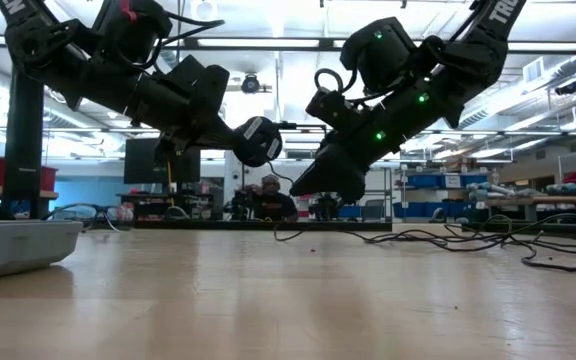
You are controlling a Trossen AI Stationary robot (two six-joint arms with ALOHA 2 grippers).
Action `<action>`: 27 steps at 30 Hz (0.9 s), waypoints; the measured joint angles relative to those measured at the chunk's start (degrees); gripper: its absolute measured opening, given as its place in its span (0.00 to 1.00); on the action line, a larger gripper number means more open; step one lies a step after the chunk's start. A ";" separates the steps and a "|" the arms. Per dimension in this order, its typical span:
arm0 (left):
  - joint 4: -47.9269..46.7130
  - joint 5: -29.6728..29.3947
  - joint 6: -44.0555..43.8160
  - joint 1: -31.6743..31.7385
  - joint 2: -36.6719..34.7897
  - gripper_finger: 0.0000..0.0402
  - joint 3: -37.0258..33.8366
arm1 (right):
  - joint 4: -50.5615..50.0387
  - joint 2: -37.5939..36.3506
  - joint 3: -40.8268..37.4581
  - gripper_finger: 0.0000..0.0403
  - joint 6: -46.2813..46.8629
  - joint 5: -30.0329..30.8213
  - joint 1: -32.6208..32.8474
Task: Coil cords
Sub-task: Coil the black wire on the black spool
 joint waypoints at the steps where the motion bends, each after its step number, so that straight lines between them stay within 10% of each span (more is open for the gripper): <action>1: 0.02 0.00 0.00 0.00 0.00 0.00 0.00 | 0.06 0.00 0.00 0.09 0.70 -0.07 0.00; 27: -2.62 4.07 1.47 0.00 0.00 0.00 0.00 | -8.76 -6.10 -0.02 0.00 25.04 3.45 -1.21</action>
